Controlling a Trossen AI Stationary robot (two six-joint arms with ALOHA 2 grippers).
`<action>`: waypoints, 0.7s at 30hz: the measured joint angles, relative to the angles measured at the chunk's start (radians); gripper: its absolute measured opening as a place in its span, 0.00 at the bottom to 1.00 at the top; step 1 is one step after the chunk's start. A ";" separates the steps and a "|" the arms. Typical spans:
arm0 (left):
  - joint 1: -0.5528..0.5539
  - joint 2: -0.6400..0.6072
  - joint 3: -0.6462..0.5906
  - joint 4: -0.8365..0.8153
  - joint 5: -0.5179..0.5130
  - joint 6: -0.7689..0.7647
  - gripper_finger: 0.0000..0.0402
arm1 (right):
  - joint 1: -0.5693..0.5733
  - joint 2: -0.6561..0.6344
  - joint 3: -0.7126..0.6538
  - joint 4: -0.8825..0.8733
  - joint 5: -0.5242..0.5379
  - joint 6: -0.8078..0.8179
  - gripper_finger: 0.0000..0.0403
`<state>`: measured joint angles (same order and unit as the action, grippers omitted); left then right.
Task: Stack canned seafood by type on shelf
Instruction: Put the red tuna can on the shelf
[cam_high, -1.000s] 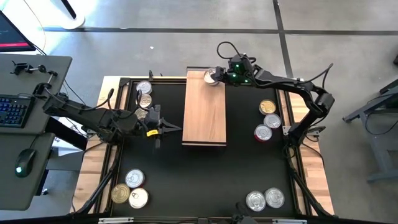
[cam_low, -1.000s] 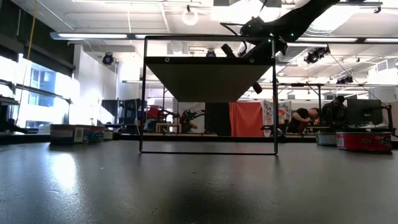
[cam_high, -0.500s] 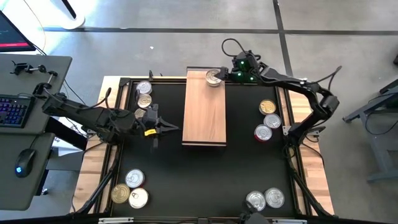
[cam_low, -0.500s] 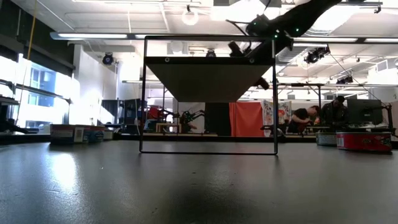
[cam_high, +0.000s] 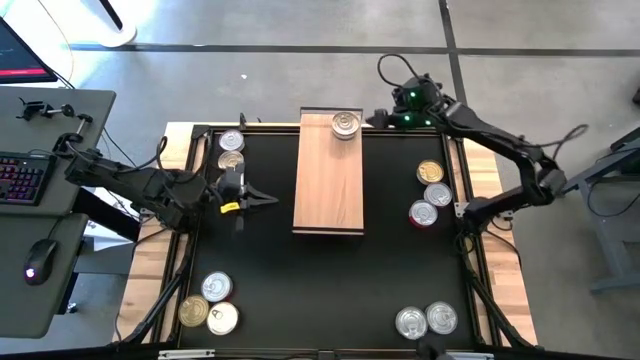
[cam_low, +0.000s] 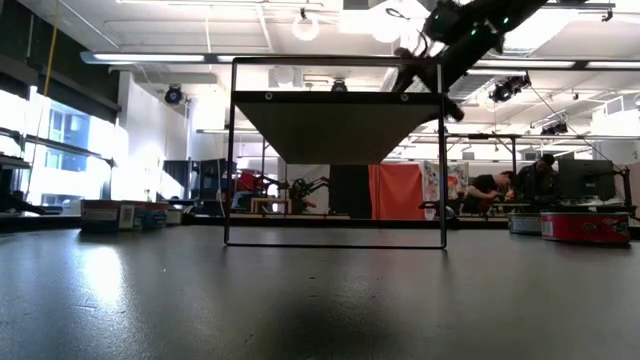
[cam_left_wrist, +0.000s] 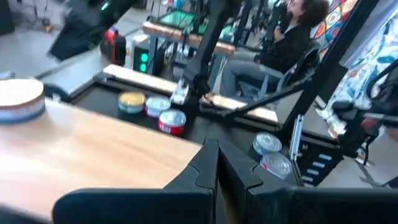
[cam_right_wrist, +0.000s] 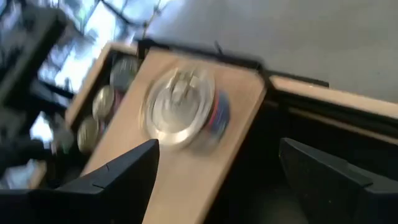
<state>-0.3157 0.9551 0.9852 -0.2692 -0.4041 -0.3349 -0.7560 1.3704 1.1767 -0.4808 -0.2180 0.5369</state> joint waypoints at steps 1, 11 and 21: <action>0.000 -0.001 0.000 -0.015 0.000 -0.009 0.00 | 0.006 -0.020 0.000 -0.038 -0.002 -0.020 0.80; 0.022 0.006 0.000 -0.009 -0.001 0.023 0.00 | 0.134 -0.201 0.000 -0.430 -0.065 -0.160 0.80; 0.058 0.007 0.000 0.016 0.000 0.023 0.00 | 0.571 -0.249 -0.039 -0.738 0.013 0.040 0.53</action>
<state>-0.2578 0.9619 0.9852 -0.2531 -0.4038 -0.3115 -0.1848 1.1215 1.1375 -1.2193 -0.2048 0.5768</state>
